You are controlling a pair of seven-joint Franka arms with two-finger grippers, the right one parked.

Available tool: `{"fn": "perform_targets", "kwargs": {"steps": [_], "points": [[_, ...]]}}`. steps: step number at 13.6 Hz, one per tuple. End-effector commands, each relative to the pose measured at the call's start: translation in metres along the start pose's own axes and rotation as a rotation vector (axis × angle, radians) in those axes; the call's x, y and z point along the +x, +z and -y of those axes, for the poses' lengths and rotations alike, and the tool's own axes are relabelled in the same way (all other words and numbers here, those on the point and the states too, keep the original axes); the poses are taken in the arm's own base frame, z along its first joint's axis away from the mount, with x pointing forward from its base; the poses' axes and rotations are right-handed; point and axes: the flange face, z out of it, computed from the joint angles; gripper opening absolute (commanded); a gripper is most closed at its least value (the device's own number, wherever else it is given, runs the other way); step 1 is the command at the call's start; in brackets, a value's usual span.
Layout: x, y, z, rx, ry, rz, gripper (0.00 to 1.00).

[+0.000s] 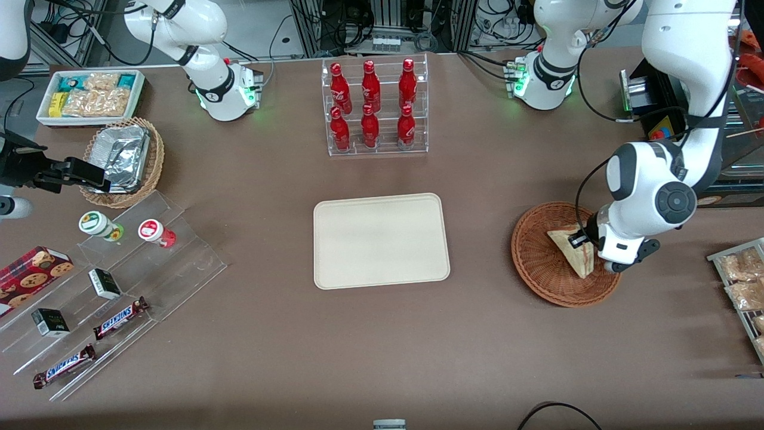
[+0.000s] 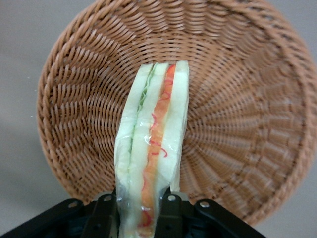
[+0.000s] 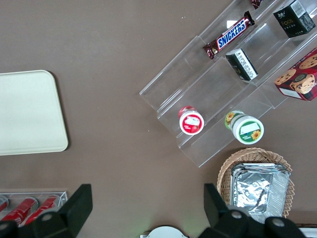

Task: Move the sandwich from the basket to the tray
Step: 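Close the left gripper on the sandwich and lift it, then carry the sandwich with the left gripper over the cream tray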

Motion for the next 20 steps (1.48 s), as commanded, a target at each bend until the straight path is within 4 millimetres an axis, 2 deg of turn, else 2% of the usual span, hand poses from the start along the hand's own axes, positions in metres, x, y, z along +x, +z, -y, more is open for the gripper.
{"fn": "perform_targets", "kwargs": {"steps": [1, 4, 10, 14, 18, 20], "points": [[-0.011, -0.043, -0.03, 0.006, 0.052, 0.008, 0.0], [-0.044, -0.054, -0.082, 0.023, 0.161, 0.004, 0.0], [-0.129, -0.044, -0.19, 0.045, 0.367, -0.02, 0.0], [-0.188, -0.024, -0.276, 0.049, 0.419, -0.039, 0.0], [-0.241, 0.0, -0.348, 0.035, 0.398, -0.06, 0.0], [-0.258, 0.015, -0.371, 0.033, 0.383, -0.062, 0.0]]}}
